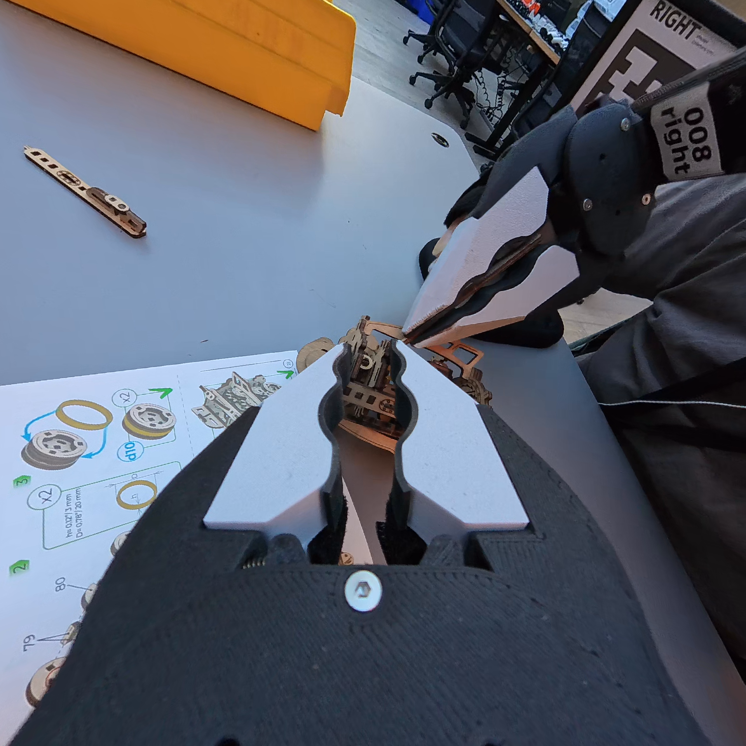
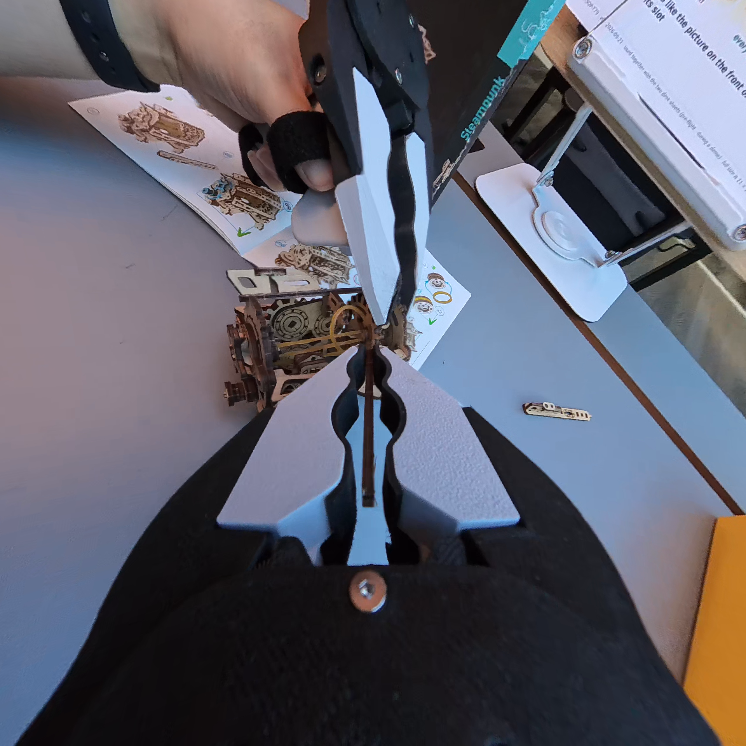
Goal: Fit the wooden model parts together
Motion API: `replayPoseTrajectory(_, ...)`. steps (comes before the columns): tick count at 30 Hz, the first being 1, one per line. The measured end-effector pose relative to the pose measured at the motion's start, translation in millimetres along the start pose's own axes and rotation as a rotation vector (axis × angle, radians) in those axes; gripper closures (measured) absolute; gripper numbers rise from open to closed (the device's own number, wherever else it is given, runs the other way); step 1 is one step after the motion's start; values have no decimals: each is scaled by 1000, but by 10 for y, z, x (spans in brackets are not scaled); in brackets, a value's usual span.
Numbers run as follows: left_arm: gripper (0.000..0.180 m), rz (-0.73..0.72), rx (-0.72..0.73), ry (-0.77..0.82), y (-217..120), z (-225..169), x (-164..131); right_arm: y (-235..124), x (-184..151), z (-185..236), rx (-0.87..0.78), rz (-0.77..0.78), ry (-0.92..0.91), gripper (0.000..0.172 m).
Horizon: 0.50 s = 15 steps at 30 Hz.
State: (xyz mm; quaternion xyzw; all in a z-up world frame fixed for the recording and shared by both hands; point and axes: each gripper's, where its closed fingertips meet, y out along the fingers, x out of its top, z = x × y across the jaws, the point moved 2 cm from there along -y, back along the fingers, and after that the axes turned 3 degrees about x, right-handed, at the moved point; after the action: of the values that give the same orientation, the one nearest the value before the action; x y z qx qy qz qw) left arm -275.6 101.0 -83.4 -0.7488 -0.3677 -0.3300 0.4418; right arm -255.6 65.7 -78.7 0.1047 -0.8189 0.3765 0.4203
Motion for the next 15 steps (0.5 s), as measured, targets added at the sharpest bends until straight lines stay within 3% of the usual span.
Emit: replayPoseTrajectory(15, 164, -3, 1, -5, 3, -1, 1, 1, -54, -40, 125, -6, 167, 172)
